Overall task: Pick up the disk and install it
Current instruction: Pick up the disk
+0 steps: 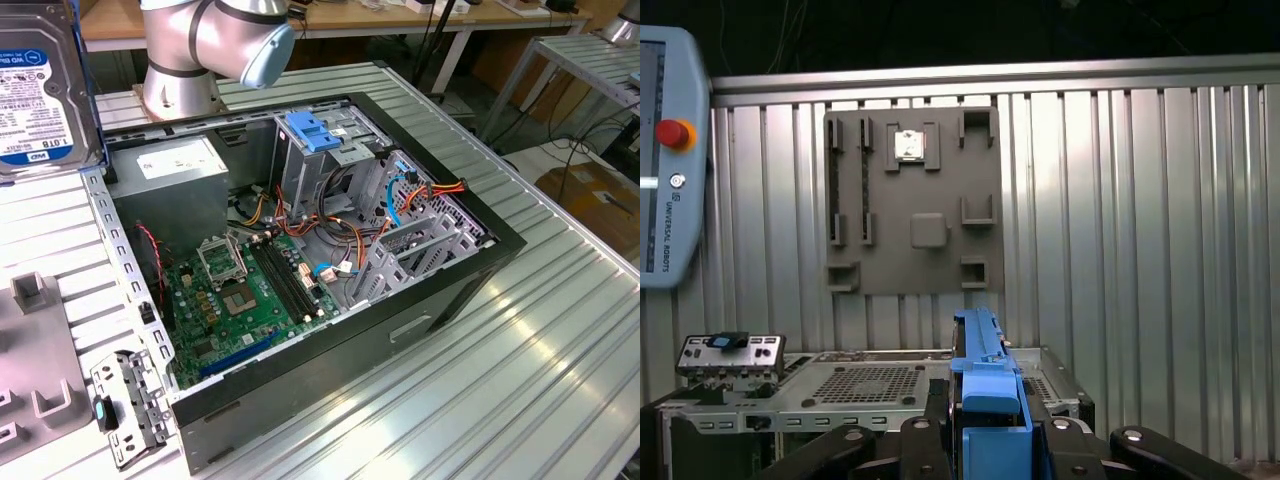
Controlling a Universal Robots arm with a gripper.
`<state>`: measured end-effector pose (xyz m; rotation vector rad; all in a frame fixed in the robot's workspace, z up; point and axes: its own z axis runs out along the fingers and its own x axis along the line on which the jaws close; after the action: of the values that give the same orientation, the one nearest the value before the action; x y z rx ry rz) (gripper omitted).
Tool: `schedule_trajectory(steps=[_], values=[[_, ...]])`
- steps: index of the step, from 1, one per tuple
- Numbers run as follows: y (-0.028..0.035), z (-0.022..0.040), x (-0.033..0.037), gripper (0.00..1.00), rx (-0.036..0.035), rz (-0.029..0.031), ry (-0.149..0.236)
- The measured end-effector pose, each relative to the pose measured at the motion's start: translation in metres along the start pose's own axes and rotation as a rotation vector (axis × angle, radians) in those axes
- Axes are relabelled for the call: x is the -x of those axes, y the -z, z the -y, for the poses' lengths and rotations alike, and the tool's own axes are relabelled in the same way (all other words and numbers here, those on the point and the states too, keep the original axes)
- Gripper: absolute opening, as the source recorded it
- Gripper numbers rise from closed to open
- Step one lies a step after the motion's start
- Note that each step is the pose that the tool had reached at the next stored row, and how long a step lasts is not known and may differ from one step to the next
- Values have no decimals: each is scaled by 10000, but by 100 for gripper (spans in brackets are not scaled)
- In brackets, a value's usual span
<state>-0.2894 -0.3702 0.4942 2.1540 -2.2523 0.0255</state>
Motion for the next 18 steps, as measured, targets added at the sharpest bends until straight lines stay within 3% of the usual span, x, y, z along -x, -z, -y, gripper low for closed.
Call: schedule_trajectory(steps=[10, 18], values=[[1, 239, 11, 37, 0, 1, -1], [2, 385, 17, 37, -1, 0, 0]])
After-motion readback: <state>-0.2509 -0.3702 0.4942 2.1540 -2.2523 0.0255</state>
